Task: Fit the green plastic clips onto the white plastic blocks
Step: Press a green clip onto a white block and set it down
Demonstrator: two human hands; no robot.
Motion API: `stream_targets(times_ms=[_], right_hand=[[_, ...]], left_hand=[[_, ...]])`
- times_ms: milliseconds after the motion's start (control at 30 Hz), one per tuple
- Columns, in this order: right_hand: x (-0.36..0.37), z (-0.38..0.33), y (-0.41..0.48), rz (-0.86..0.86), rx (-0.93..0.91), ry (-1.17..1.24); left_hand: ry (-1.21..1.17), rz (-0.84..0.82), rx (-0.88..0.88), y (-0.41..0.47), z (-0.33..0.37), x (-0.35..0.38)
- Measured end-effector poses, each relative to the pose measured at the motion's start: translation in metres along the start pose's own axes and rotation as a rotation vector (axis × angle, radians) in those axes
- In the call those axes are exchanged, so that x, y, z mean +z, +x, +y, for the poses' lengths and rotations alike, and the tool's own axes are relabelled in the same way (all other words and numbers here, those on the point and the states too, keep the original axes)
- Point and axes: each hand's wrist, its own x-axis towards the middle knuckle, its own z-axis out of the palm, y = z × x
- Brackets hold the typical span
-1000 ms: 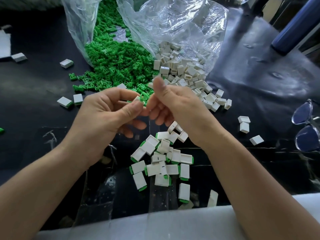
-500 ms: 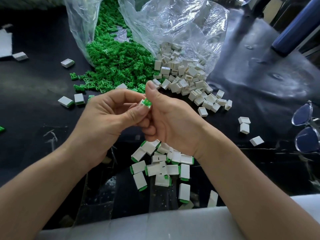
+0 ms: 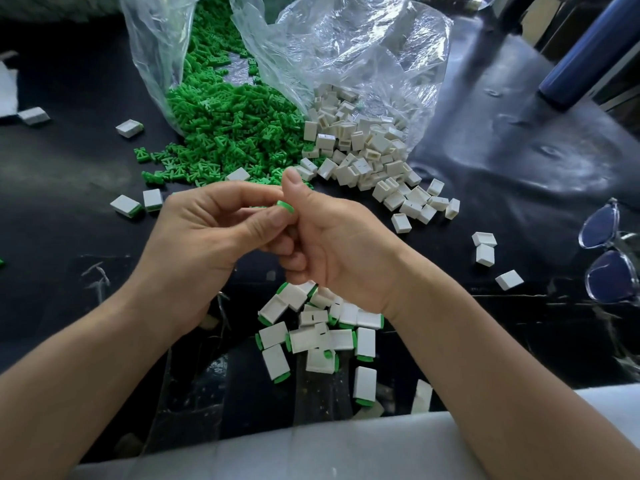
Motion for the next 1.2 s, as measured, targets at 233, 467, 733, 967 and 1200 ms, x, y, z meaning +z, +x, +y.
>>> stream_targets(times_ms=[233, 467, 733, 967, 1200], right_hand=[[-0.003, -0.0013, -0.0005, 0.035, -0.007, 0.011], [-0.0021, 0.0002, 0.0003, 0.049, -0.017, -0.11], [0.0015, 0.0028, 0.0001, 0.097, -0.053, -0.235], [0.0007, 0.0057, 0.0016, 0.171, -0.09, -0.393], [0.0025, 0.0062, 0.0027, 0.235, -0.119, -0.467]], left_hand=[[-0.045, -0.027, -0.069, 0.0014, -0.0003, -0.0048], [-0.037, -0.029, -0.097, 0.0016, 0.0012, -0.0055], [-0.054, -0.048, -0.09, 0.0013, 0.0014, -0.0036], [-0.119, -0.014, -0.092, -0.0006, 0.0002, 0.0], [-0.147, 0.017, -0.079, -0.0007, -0.0021, 0.0001]])
